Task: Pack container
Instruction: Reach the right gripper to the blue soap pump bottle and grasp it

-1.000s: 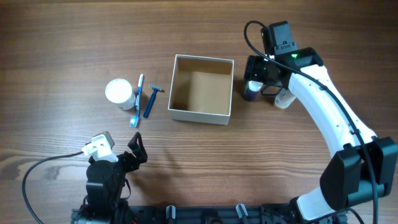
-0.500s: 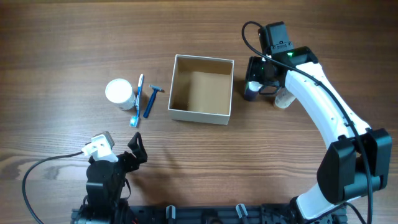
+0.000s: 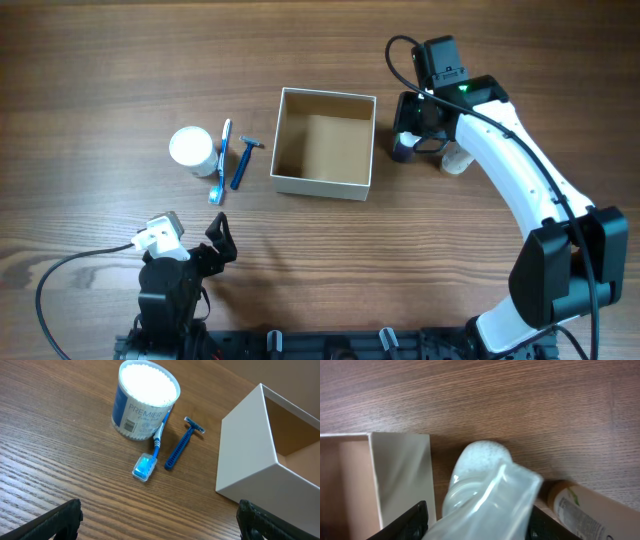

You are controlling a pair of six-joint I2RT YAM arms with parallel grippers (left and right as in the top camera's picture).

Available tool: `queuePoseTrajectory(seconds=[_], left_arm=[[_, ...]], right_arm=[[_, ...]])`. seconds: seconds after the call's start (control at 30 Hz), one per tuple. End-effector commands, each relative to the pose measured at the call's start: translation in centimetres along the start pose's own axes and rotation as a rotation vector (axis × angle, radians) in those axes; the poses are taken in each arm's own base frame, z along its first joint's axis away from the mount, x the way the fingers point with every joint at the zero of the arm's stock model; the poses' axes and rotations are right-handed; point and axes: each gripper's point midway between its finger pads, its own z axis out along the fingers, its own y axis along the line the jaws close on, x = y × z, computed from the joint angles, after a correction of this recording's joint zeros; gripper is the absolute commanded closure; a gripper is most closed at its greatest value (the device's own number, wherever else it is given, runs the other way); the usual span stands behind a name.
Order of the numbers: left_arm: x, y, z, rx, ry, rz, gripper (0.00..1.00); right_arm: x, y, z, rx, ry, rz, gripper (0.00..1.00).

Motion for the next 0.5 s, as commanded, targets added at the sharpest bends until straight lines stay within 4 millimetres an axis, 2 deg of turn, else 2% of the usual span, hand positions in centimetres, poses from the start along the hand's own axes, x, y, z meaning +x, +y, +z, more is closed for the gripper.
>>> queuePoseTrajectory(seconds=[0.0,0.3,0.47], left_arm=[[-0.10,-0.12,-0.02,0.009,-0.005,-0.006,0.00],[-0.10,-0.12,-0.02,0.009,-0.005,-0.006,0.00],[-0.10,-0.12,-0.02,0.009,-0.005,-0.006,0.00]], right_arm=[[-0.67,0.49,-0.05,-0.003,-0.014,-0.019,0.40],[-0.70,0.12,-0.04,0.018,-0.017,-0.020,0.41],[-0.13,-0.31,0.65,0.038,-0.003,-0.022,0.41]])
